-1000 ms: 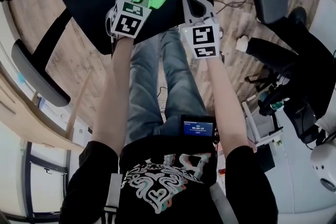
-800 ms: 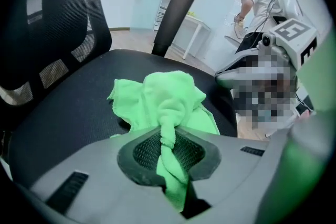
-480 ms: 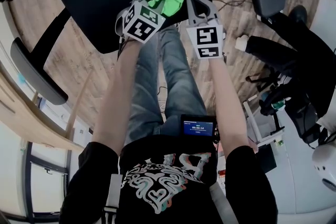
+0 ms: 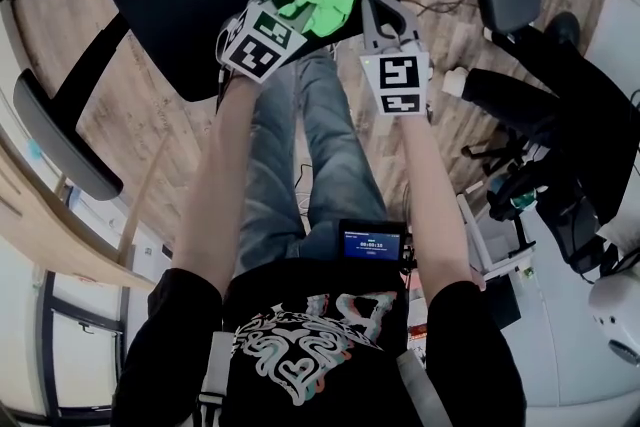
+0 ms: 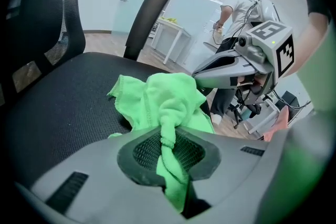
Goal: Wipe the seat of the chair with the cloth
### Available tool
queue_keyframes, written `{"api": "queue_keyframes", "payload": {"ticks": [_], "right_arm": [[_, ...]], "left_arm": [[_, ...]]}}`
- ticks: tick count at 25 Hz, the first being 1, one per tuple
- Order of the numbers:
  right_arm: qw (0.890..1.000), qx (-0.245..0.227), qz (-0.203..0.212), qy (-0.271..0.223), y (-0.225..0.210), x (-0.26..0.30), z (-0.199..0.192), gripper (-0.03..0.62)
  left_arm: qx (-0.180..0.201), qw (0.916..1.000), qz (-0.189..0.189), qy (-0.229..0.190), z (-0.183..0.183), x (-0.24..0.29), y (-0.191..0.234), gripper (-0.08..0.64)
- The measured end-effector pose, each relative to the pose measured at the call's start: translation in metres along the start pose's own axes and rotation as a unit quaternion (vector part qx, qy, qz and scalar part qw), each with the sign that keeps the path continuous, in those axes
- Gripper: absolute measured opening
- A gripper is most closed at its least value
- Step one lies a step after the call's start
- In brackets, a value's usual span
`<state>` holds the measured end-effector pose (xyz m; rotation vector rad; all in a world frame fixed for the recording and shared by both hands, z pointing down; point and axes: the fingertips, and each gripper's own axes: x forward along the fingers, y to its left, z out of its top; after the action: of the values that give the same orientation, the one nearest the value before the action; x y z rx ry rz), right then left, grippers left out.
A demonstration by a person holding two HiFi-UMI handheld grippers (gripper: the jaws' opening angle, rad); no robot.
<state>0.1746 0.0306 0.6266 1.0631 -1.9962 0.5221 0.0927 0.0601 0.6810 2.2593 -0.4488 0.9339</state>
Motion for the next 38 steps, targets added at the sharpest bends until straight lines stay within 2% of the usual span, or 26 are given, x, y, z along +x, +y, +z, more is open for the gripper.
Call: {"api": "queue_keyframes", "payload": {"ticks": [5, 13, 16, 22, 28, 33, 38], "right_arm": [[1.0, -0.003, 0.0, -0.003, 0.001, -0.002, 0.006, 0.002], [1.0, -0.015, 0.008, -0.017, 0.009, -0.008, 0.029, 0.002], [1.0, -0.004, 0.015, -0.019, 0.014, -0.008, 0.036, 0.002], [0.999, -0.01, 0.033, -0.031, 0.029, -0.018, 0.064, 0.002], [0.998, -0.006, 0.042, -0.047, 0.031, -0.035, 0.101, 0.002], [0.996, -0.016, 0.046, -0.07, 0.027, -0.059, 0.137, 0.002], [0.993, -0.029, 0.047, -0.104, 0.028, -0.087, 0.184, 0.002]], "left_arm": [[-0.02, 0.9998, 0.002, -0.01, 0.002, -0.007, 0.002, 0.052], [-0.06, 0.9964, 0.015, -0.057, 0.012, -0.036, 0.001, 0.052], [-0.072, 0.9948, 0.025, -0.068, 0.01, -0.049, 0.001, 0.052], [-0.085, 0.9917, 0.05, -0.082, 0.015, -0.085, 0.003, 0.052], [-0.093, 0.9864, 0.099, -0.092, 0.026, -0.131, 0.013, 0.052], [-0.113, 0.979, 0.127, -0.111, 0.042, -0.173, 0.018, 0.052], [-0.134, 0.9585, 0.177, -0.179, 0.076, -0.238, 0.031, 0.052]]}}
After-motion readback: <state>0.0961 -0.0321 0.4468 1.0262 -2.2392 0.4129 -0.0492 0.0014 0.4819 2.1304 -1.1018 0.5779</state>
